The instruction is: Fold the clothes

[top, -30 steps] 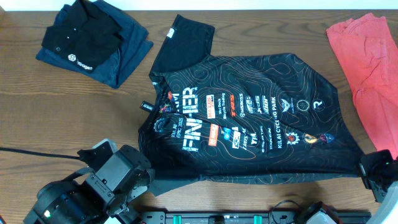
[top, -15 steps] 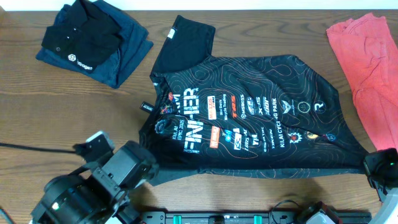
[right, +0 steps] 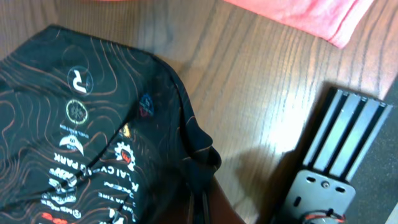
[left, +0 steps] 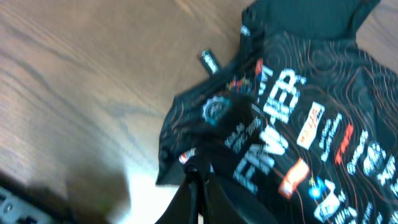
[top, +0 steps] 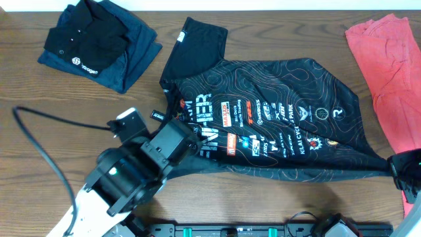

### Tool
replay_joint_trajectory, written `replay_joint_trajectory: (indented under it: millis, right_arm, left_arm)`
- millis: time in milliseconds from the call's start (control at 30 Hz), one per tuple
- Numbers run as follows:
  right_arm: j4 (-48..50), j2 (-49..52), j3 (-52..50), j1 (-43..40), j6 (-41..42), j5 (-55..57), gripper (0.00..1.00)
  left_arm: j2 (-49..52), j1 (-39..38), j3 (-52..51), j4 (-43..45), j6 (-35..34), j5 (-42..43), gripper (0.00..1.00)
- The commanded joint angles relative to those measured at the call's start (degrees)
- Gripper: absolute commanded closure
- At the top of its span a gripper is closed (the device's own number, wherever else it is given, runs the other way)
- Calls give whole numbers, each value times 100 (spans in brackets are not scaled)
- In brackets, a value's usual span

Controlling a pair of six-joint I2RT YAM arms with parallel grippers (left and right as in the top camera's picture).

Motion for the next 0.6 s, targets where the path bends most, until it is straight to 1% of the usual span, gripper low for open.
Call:
replay_joint_trajectory:
  millis: [0,133,300,567]
  right_arm:
    - [146,205,31,-24,195,37,98]
    - [452,516,-20,-24,219,-74,98]
    - [828,876,-20,96,256,-149,98]
    - [1207,1231,-22,758,625,-111,98]
  left_arm:
    - [166,-7,101,57,70,-798,94]
    - [369,48,101,160,70,-1220,94]
    - [717,317,101,354,74,-1244,94]
    - [1318,520,101,691,94,-1241,93]
